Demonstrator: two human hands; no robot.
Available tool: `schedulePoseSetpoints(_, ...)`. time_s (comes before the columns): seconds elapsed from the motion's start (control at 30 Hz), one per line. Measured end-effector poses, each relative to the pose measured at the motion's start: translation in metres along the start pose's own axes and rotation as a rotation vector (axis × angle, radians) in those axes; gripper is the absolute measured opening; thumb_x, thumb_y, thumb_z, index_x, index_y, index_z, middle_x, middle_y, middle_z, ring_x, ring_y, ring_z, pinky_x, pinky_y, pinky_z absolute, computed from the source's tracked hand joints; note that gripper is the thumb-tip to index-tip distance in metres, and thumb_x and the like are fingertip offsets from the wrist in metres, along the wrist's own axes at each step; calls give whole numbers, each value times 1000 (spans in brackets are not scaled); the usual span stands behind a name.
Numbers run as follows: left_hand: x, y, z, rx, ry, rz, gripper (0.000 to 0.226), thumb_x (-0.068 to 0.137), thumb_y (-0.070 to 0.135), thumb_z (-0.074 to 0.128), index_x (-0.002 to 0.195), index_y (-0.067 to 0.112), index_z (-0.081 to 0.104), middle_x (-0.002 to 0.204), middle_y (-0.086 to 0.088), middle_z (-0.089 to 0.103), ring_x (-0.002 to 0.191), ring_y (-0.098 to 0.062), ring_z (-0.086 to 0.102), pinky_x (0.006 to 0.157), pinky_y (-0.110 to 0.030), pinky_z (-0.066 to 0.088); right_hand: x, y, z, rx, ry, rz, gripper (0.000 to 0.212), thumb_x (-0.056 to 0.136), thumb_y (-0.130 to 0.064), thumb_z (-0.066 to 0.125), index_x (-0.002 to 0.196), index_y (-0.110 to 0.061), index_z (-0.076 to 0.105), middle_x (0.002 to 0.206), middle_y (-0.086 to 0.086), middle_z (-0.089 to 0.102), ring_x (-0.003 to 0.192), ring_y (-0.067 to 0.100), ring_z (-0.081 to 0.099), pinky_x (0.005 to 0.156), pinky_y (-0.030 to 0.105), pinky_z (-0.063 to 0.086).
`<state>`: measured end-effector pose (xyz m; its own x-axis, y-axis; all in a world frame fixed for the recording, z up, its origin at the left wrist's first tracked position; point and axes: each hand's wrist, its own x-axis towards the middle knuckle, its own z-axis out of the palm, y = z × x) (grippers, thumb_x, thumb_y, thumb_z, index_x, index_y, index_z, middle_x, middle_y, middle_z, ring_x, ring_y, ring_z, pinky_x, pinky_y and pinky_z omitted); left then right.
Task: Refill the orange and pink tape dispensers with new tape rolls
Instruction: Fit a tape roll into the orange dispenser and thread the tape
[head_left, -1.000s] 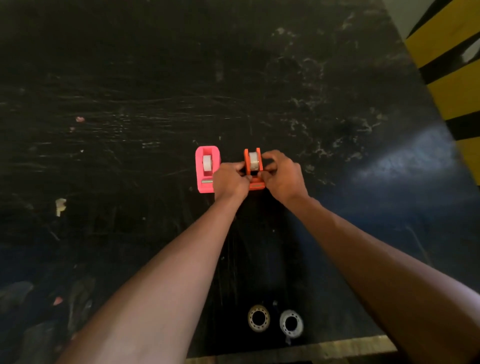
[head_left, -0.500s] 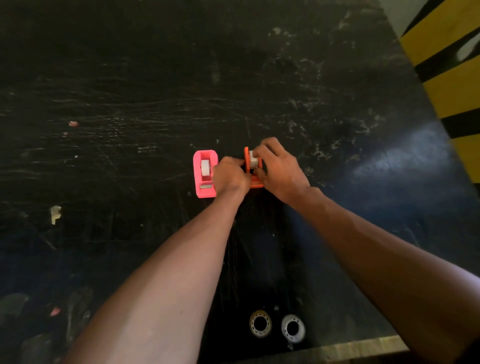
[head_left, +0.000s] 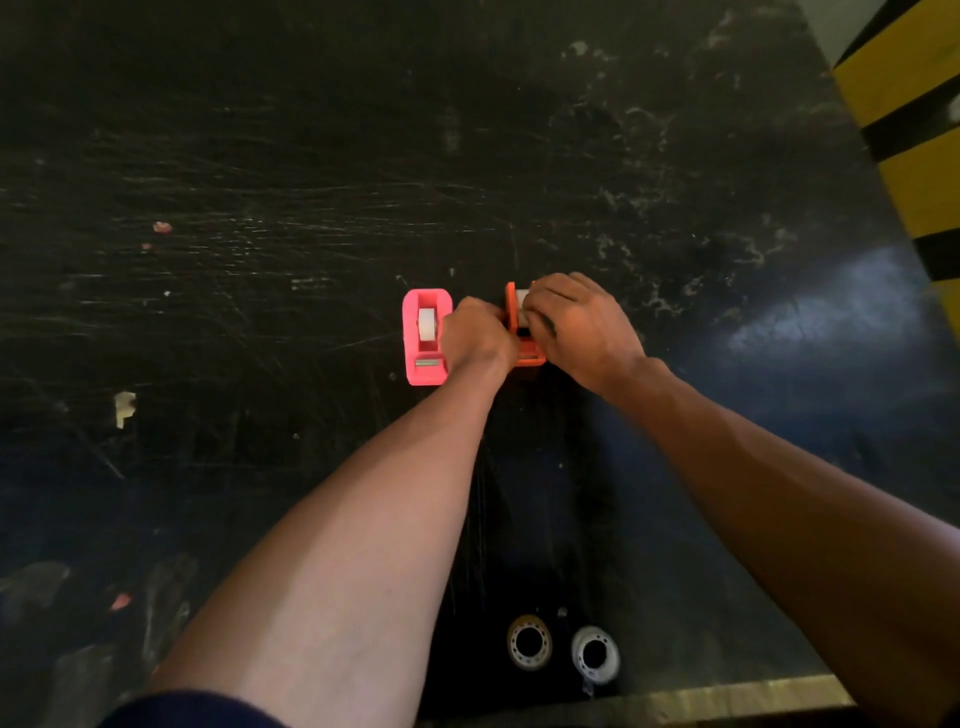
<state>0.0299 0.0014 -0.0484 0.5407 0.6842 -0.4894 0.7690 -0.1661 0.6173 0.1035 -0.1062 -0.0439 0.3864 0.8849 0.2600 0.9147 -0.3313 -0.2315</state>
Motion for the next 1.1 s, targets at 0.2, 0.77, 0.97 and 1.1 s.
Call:
schedulePoseSetpoints(0.2, 2, 0, 0, 28, -7, 9, 14, 96, 15, 69, 105, 17, 80, 102, -5, 78, 89, -19, 72, 69, -28, 51, 2, -1, -3, 11, -42, 42, 14, 85, -9, 65, 94, -2, 73, 102, 16, 71, 90, 33, 67, 84, 41, 54)
schedulePoseSetpoints(0.77, 12, -2, 7, -94, 8, -88, 15, 90, 7, 74, 102, 14, 81, 103, -12, 81, 94, -28, 78, 87, -42, 65, 15, 2, -11, 28, -125, 86, 24, 93, -12, 50, 90, -1, 71, 98, 16, 71, 92, 33, 65, 86, 41, 48)
schedulePoseSetpoints(0.97, 13, -4, 8, -53, 45, -40, 21, 92, 10, 74, 111, 16, 81, 110, -8, 80, 101, -26, 76, 91, -42, 63, 6, 3, -15, -4, -142, 7, 23, 94, -13, 48, 92, -3, 69, 103, 15, 68, 93, 31, 62, 88, 43, 50)
schedulePoseSetpoints(1.1, 15, -4, 9, -90, 51, -62, 14, 91, 10, 75, 103, 15, 81, 107, -11, 80, 99, -29, 77, 90, -43, 64, 2, 1, -12, -5, -200, -37, 24, 92, -16, 51, 96, -3, 70, 105, 15, 68, 94, 32, 59, 88, 44, 49)
